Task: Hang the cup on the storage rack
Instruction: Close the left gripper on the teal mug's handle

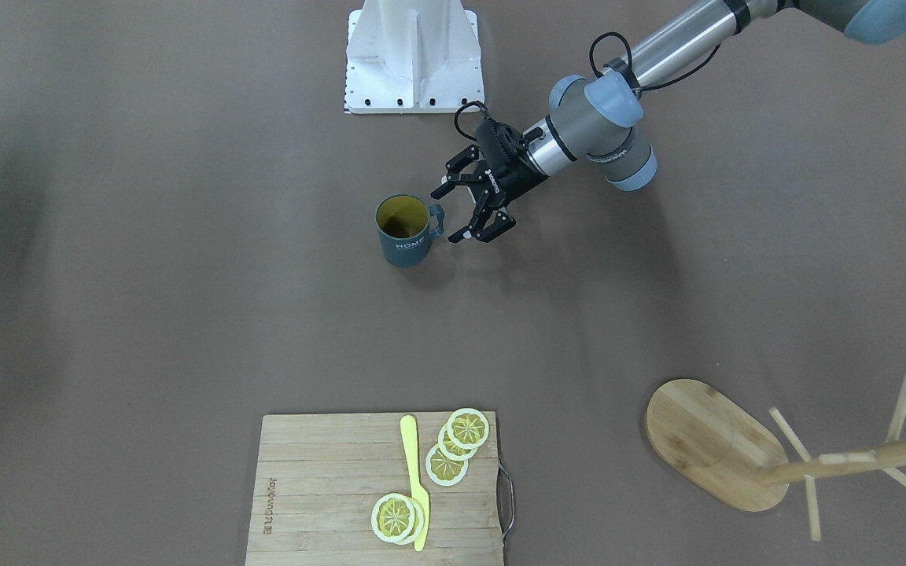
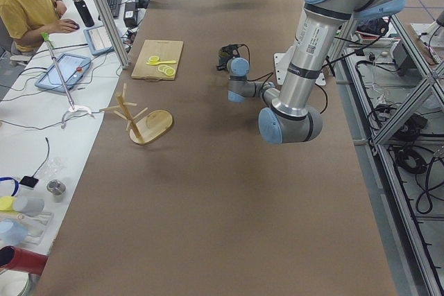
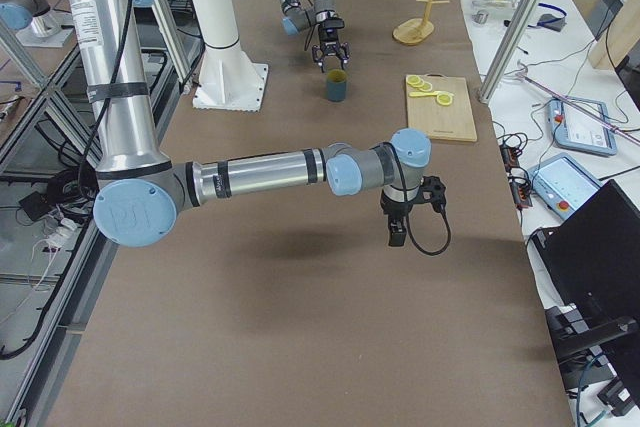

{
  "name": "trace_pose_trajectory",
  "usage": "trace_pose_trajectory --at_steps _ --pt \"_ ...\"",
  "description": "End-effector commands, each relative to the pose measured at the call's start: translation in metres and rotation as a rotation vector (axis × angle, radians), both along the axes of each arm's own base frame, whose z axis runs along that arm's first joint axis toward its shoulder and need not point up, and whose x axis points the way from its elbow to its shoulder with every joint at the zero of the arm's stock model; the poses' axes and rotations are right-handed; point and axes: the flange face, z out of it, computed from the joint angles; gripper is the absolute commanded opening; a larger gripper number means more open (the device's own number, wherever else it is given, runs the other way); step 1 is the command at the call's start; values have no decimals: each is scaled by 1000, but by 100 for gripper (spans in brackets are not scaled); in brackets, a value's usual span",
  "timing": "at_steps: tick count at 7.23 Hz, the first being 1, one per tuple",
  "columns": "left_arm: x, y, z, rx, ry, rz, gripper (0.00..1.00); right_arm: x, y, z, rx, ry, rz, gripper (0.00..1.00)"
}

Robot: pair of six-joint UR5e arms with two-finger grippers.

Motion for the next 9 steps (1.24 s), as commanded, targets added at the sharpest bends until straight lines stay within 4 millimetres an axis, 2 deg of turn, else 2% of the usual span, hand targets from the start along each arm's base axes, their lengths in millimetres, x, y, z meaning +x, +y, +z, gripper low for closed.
trace_pose_trajectory --at_steps 1,3,5,6,8,9 --pt "4 3 -7 -10 54 -6 90 0 3 0 0 -3 -1 100" --pt "14 16 -12 -16 73 -29 90 1 5 2 -4 -1 0 100" --pt "13 17 -3 -20 60 -28 88 1 5 2 -4 -1 1 100" --pt "14 17 2 -23 51 -28 83 1 5 2 -5 -1 1 100" --pt "17 17 8 -27 40 -27 64 1 5 3 -6 1 1 100" --pt "17 17 8 -27 40 -27 51 1 6 4 -6 1 1 100"
